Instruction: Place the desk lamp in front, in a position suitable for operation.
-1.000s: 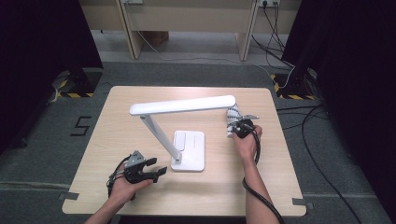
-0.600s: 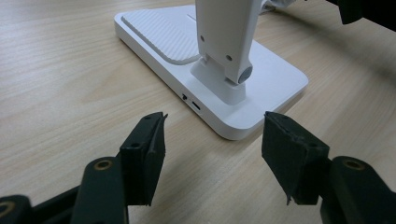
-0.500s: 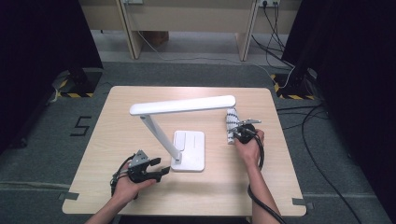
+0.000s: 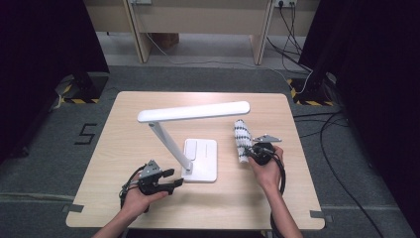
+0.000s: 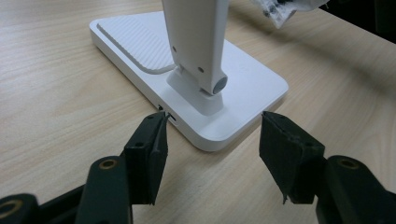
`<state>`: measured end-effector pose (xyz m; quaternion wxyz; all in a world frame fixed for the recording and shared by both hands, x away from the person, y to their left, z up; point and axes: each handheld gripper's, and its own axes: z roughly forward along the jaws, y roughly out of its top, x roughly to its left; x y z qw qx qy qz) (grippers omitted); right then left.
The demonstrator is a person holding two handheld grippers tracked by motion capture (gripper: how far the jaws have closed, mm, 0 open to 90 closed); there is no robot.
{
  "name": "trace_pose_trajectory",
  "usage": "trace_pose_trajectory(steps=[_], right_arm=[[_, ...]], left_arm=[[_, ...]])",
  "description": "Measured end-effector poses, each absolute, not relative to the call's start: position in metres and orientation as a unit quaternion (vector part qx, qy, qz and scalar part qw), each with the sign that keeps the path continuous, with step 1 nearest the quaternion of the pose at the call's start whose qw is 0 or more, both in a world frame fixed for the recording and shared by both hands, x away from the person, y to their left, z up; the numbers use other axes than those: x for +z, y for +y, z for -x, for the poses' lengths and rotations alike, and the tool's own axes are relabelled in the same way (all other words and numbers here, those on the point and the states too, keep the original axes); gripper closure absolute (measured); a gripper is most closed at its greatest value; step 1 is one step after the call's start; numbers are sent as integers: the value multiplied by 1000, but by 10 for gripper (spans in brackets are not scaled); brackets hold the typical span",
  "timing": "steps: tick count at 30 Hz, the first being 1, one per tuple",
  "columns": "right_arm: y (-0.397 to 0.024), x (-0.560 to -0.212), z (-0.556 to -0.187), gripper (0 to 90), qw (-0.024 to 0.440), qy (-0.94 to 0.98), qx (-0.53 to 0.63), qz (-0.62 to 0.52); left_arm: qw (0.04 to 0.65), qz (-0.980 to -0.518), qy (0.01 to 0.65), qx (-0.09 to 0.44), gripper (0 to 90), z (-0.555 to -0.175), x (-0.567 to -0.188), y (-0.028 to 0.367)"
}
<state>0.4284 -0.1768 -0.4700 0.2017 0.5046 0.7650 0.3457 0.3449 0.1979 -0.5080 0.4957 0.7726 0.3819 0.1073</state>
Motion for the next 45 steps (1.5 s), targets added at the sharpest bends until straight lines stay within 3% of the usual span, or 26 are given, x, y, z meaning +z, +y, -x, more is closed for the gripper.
trace_pose_trajectory(steps=[11,24,45], right_arm=[[-162,-449,-368,782,191,788,376,-450],[-130,-460,-308,781,142,816,397,-395],[-73,-482,-289,780,91,859,390,-318]], left_arm=[[504,-768,382,102,378,-337,-503,197],[517,-761,384,81,348,-332,-500,191],[546,-750,373,7,310,-325,-497,178]])
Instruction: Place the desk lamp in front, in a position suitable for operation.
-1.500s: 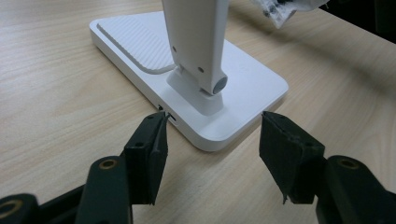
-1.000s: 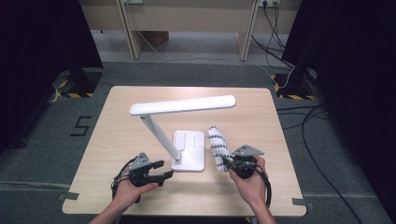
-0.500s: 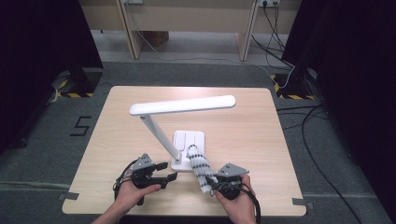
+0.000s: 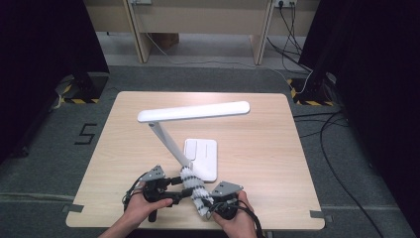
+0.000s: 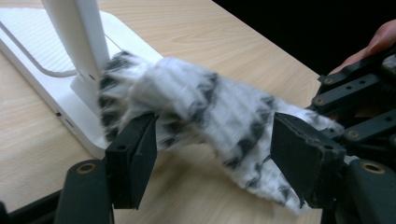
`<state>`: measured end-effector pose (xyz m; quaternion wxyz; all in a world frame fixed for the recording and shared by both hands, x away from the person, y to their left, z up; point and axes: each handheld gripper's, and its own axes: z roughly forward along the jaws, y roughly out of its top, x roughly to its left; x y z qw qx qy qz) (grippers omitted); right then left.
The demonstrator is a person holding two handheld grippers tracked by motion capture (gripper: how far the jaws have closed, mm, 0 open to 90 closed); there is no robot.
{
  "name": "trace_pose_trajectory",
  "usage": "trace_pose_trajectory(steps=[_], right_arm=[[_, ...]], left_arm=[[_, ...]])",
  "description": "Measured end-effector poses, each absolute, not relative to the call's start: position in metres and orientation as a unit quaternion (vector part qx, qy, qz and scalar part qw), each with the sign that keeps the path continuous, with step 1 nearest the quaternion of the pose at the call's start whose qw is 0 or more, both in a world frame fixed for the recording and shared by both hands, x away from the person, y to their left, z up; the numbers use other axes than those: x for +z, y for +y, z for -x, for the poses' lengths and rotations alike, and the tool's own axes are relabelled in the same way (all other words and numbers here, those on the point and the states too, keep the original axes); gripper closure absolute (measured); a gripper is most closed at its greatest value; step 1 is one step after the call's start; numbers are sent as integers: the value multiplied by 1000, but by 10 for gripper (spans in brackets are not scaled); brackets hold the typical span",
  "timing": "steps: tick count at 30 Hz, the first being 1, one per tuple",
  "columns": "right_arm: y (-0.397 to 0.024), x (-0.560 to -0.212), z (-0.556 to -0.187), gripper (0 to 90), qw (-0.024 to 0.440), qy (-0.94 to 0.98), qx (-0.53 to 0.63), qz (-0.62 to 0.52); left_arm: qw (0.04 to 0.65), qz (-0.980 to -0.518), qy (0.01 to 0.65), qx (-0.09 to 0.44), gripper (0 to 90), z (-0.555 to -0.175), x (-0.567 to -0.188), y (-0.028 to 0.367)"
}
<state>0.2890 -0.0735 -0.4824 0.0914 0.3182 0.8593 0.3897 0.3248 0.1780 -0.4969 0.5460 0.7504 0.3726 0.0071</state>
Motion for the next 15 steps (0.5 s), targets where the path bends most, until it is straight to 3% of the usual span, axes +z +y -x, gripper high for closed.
trace_pose_trajectory(steps=[12,15], right_arm=[[-60,-482,-290,780,99,873,387,-281],[-56,-482,-290,780,102,877,384,-272]], left_arm=[[551,-744,378,-25,331,-325,-500,176],[552,-743,378,-29,383,-324,-500,177]])
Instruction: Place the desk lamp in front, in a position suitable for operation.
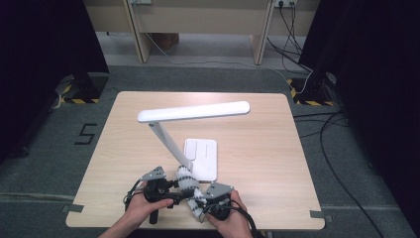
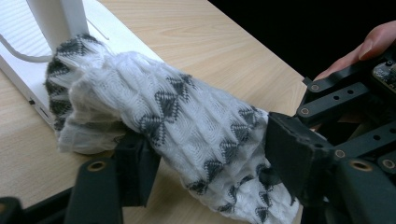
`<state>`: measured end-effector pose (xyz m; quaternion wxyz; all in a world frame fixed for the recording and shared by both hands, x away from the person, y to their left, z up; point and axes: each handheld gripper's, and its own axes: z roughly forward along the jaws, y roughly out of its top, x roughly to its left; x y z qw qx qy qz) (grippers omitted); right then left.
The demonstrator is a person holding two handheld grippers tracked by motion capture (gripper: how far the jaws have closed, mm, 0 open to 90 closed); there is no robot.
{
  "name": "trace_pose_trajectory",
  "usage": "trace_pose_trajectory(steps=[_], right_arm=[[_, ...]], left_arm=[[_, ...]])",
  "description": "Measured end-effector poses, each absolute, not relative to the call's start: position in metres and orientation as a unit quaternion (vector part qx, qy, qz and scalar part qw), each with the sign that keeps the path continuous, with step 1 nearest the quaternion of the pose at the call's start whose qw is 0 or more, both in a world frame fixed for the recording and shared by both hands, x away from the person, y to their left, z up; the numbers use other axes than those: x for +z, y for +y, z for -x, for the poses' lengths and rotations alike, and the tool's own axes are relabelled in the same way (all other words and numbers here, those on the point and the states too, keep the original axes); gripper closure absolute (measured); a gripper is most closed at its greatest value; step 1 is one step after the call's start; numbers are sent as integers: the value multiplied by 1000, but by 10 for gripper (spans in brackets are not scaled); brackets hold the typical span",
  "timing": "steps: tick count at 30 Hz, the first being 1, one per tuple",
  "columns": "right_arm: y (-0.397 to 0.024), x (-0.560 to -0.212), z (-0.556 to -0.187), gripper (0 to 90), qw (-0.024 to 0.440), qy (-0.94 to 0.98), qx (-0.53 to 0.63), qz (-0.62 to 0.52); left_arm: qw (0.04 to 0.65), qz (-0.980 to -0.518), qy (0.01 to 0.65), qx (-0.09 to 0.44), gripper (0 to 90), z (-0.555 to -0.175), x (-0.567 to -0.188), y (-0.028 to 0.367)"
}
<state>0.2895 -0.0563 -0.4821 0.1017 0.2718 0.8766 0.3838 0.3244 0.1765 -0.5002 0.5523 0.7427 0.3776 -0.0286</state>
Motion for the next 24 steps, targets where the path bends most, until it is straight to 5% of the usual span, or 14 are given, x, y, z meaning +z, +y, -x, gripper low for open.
trace_pose_trajectory(steps=[17,24], right_arm=[[-45,-478,-294,749,107,878,393,-252],[-43,-472,-295,550,109,866,416,-256]], left_arm=[[571,-736,364,-14,783,-317,-489,188],[576,-726,375,13,806,-313,-484,205]])
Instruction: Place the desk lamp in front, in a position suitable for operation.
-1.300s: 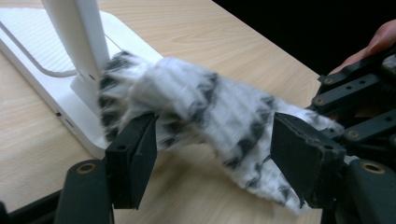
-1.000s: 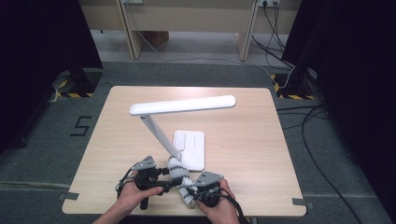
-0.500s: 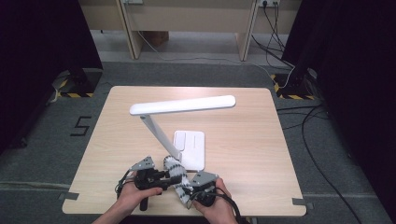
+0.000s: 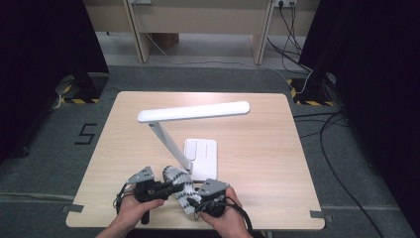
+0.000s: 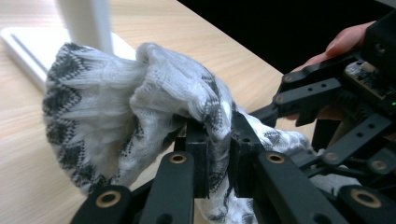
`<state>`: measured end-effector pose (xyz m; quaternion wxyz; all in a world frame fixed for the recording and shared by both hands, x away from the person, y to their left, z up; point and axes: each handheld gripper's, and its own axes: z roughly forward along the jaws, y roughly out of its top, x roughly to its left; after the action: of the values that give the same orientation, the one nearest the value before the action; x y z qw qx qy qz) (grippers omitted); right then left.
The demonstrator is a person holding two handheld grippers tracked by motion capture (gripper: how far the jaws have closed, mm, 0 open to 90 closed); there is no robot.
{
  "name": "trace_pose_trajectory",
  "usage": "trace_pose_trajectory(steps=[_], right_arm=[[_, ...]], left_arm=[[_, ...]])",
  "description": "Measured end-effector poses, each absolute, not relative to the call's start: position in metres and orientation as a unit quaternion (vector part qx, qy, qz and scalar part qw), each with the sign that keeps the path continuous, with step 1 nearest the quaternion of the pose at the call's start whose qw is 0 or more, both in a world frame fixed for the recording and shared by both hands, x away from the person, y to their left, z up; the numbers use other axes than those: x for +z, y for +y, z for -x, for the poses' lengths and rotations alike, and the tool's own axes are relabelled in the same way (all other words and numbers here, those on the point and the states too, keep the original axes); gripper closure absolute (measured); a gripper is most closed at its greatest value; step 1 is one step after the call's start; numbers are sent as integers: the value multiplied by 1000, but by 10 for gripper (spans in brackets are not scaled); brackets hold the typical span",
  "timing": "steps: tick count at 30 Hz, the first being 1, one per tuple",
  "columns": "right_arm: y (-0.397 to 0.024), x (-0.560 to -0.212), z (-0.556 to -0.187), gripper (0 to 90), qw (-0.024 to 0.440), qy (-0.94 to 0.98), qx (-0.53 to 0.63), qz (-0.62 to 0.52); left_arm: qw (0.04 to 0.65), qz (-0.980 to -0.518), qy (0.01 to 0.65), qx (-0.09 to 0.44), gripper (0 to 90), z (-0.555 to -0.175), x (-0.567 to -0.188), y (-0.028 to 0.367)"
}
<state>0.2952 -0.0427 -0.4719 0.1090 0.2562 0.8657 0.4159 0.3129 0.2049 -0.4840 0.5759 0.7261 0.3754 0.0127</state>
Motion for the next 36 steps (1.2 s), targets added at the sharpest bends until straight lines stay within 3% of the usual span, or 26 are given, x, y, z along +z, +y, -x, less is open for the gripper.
trace_pose_trajectory(steps=[3,11,18,21,25,32,33,35,36], right_arm=[[-47,-463,-295,490,119,853,436,-260],[-63,-444,-301,482,140,825,473,-277],[-78,-452,-325,647,177,820,442,-319],[-81,-465,-341,769,181,824,414,-342],[-79,-474,-352,816,175,825,403,-356],[-72,-486,-367,800,174,825,396,-364],[-69,-489,-372,745,177,825,396,-363],[-68,-490,-373,717,179,825,395,-363],[-65,-493,-377,639,182,824,395,-364]], left_arm=[[578,-721,381,28,808,-313,-482,214],[580,-704,404,70,808,-314,-475,242],[590,-689,408,103,808,-311,-460,262],[593,-685,407,120,808,-312,-449,270],[598,-679,402,142,807,-314,-434,276],[612,-667,388,175,807,-318,-404,284],[613,-665,386,180,807,-319,-397,286],[613,-664,385,185,807,-319,-393,287],[614,-663,385,187,808,-320,-389,288]])
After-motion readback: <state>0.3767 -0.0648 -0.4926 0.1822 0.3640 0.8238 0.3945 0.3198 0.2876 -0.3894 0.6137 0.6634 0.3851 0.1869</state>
